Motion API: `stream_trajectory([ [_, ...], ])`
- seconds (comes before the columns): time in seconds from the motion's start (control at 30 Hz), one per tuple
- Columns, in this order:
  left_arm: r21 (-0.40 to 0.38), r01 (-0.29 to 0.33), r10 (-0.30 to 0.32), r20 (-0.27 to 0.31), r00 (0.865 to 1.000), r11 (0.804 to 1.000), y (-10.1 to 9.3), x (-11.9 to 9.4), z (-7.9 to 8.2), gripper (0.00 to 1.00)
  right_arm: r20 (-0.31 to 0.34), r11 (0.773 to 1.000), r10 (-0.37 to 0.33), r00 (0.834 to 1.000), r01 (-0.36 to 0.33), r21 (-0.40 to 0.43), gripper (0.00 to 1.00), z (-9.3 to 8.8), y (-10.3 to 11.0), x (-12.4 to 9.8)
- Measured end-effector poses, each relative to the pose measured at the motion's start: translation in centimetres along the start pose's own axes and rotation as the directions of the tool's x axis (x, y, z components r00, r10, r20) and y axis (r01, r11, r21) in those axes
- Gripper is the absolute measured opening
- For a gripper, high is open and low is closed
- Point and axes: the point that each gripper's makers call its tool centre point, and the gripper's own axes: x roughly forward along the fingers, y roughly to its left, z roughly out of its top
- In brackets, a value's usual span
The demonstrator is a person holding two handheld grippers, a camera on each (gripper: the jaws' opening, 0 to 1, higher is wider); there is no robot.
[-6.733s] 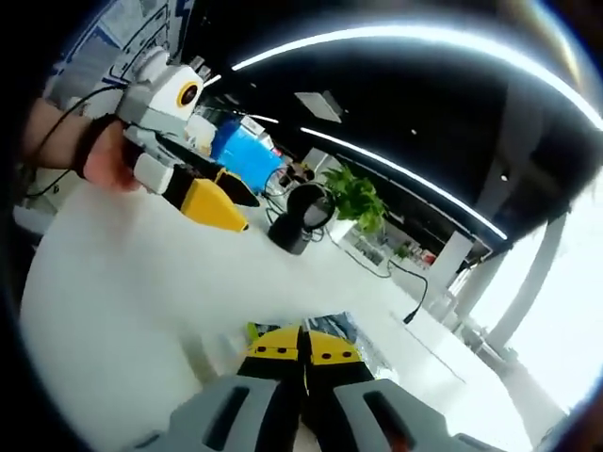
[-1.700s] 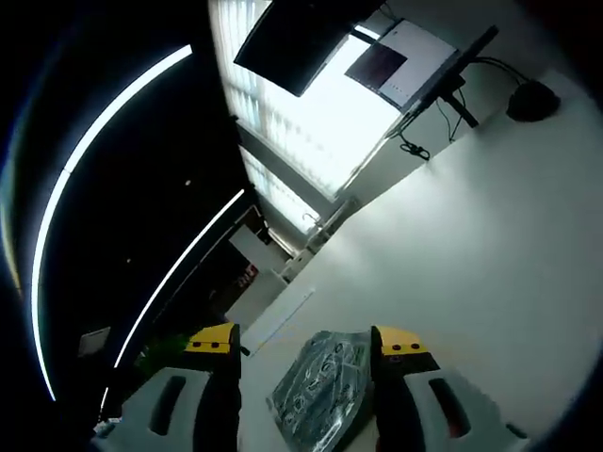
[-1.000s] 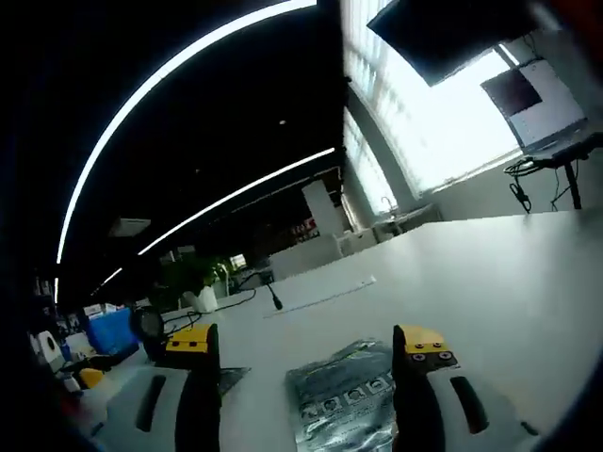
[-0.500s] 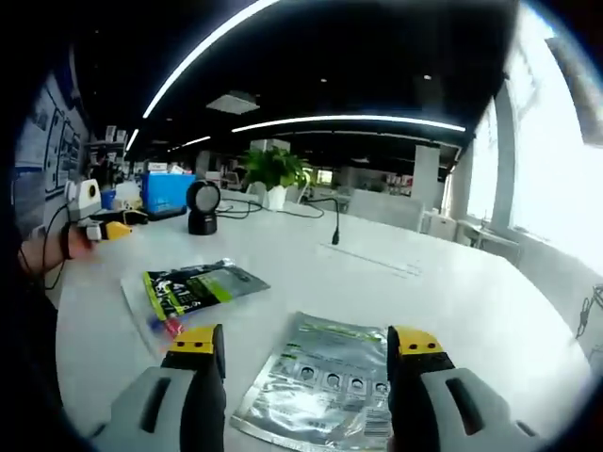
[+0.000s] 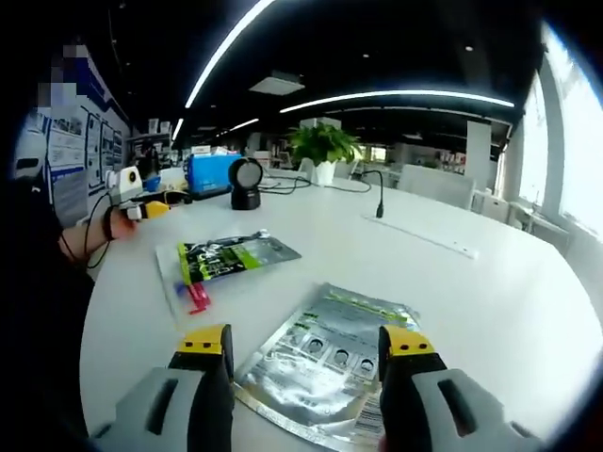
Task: Clip sheet goods on table flip sheet goods clip sheet goods scan sheet goods put sheet goods back to table
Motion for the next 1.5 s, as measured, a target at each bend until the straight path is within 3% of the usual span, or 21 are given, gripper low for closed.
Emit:
stream_trajectory([
  [0.07,0.000,0.000,0.000,-0.001,1.000,1.000,0.0,0.0,0.0,0.36,-0.044,0.999,0.006,0.999,-0.008,-0.041,0.52,-0.9,0.1,0.4],
  [0.23,-0.001,-0.003,0.003,-0.001,1.000,1.000,0.1,0.0,-0.1,0.36,-0.060,0.999,0.011,0.998,-0.013,-0.030,0.55,-1.2,0.1,1.0],
  [0.37,-0.002,-0.004,0.004,0.000,1.000,1.000,0.2,0.0,-0.1,0.36,-0.092,1.000,-0.008,0.996,0.007,-0.009,0.54,-2.6,-0.6,1.2],
  [0.4,-0.002,-0.004,0.004,-0.001,1.000,1.000,0.3,0.1,-0.1,0.36,-0.073,1.000,-0.003,0.997,0.005,0.028,0.54,-2.5,-0.5,1.1],
  [0.6,-0.001,-0.002,0.002,-0.002,1.000,1.000,0.3,0.1,-0.2,0.36,-0.066,0.998,-0.031,0.997,0.035,0.056,0.54,-2.6,-0.1,1.0],
  [0.8,0.000,-0.005,0.005,0.000,1.000,1.000,0.4,0.1,-0.1,0.36,-0.068,0.990,-0.103,0.992,0.109,0.089,0.55,-2.5,0.5,1.0],
  [0.9,0.002,-0.003,0.003,-0.001,1.000,1.000,0.4,0.1,-0.2,0.36,-0.073,0.982,-0.148,0.986,0.155,0.108,0.55,-2.5,0.8,1.0],
  [1.07,0.003,-0.003,0.003,0.000,1.000,1.000,0.3,0.1,-0.1,0.36,-0.070,0.944,-0.285,0.956,0.292,0.155,0.58,-2.3,1.0,1.4],
  [1.27,0.003,-0.002,0.002,0.002,1.000,1.000,0.1,0.0,0.0,0.36,-0.091,0.933,-0.311,0.946,0.322,0.161,0.59,-2.1,2.3,1.9],
  [1.5,0.001,-0.002,0.002,0.006,1.000,1.000,0.0,-0.1,0.1,0.36,-0.095,0.921,-0.336,0.937,0.348,0.176,0.59,-2.3,1.6,1.8],
])
